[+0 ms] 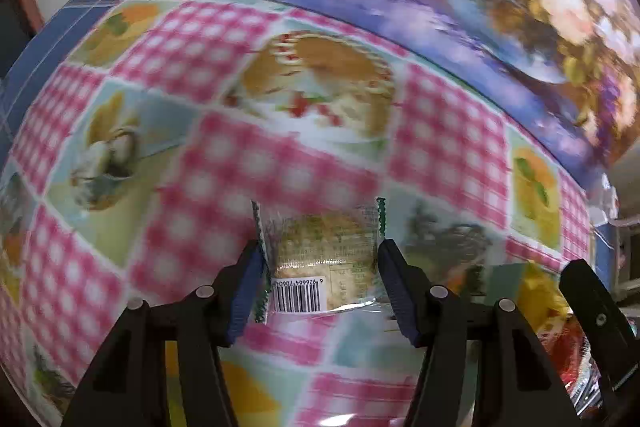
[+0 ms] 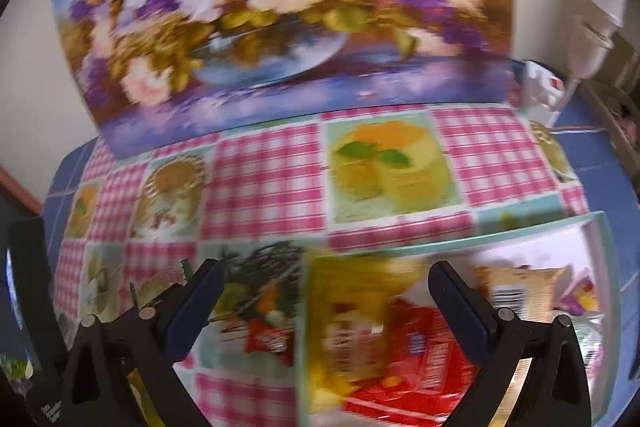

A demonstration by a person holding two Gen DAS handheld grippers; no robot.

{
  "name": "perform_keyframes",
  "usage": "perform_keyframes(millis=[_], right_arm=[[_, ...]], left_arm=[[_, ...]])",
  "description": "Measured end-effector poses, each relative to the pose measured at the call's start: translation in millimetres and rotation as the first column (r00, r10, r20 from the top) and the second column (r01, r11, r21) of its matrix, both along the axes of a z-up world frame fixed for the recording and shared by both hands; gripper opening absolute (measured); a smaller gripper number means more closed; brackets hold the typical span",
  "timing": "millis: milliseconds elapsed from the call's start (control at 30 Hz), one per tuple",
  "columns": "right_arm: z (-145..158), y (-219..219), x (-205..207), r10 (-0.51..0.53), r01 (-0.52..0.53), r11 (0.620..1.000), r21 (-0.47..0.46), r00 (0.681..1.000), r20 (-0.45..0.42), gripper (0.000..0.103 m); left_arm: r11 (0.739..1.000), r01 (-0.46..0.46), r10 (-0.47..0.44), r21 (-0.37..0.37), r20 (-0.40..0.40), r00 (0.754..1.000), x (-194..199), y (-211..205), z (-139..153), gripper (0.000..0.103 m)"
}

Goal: Organize snacks
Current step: 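Grasp the clear-wrapped round biscuit with left tool while right tool moves over the pile, then grasp the small red candy with right tool while left tool holds the biscuit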

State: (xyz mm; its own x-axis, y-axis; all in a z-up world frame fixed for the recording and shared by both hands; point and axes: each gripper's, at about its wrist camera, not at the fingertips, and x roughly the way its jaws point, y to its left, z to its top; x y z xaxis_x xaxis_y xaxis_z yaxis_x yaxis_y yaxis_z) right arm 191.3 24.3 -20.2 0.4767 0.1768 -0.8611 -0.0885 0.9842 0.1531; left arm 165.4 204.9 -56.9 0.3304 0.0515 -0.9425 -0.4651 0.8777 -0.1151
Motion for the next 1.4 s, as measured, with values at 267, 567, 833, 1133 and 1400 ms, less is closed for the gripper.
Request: perform_keyframes(millis=[267,567,833,1133,1400], right_arm=[[-9,39,-11,0.116,-0.114,0.992,0.048,0.993,-0.033,0.092],[-20,52,-22,0.153,-0.151,0.988,0.029,0.984,-0.088,0.069],[-32,61,-25,0.162,-0.165,0.986,-0.009,0.978,-0.131,0.053],[-47,66,-29,0.153,-0.167,0.984,-0.065,0.970,-0.187,0.050],[-49,79,-34,0.199,-0.220,0.971,-0.096,0.961,-0.191,0.039]], left_arm=[[0.996,-0.083,0.083,0.015,-0.031,0.996,-21,45,1,0.061],[0.991,-0.135,0.135,0.006,-0.034,0.990,-44,92,3,0.061],[0.992,-0.124,0.124,-0.002,-0.029,0.992,-45,96,4,0.061],[0.992,-0.128,0.127,-0.019,-0.021,0.992,-44,95,5,0.061],[0.991,-0.130,0.130,-0.014,-0.019,0.991,-44,94,2,0.061]])
